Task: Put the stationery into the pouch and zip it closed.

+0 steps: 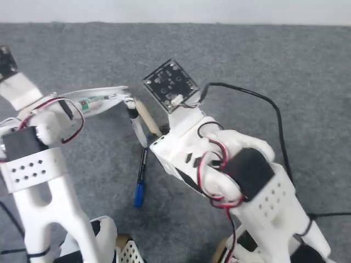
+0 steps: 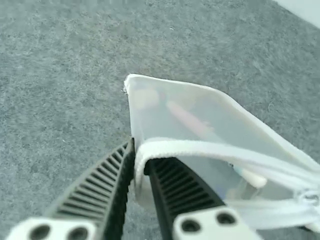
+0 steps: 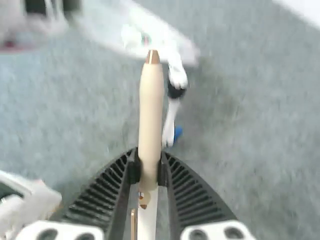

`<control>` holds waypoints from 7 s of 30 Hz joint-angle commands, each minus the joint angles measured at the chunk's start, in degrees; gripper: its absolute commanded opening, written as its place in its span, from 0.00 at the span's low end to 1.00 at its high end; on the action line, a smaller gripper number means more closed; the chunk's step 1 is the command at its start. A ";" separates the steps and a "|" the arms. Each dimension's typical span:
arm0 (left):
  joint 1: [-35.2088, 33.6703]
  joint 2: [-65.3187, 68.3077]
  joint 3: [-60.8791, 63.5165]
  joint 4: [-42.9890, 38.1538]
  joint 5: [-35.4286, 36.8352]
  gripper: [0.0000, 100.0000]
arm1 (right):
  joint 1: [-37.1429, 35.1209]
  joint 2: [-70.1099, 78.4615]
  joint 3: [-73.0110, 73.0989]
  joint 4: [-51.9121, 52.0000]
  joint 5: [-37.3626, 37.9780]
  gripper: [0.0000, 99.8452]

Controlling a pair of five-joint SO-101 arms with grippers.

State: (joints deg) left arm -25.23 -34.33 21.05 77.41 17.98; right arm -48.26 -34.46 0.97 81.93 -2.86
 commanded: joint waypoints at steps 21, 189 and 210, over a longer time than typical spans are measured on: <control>14.33 -13.19 3.30 1.93 -4.31 0.01 | -0.13 -16.04 -0.26 -10.24 -0.44 0.01; -10.37 -10.37 7.16 -8.35 4.57 0.01 | 1.63 58.33 2.20 -28.79 -25.05 0.01; -10.20 -10.37 7.34 -8.18 4.48 0.01 | 5.76 36.88 -8.79 3.74 -23.82 0.01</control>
State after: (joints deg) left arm -35.34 -44.44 28.70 71.16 21.85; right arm -43.60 10.99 -4.84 81.05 -27.56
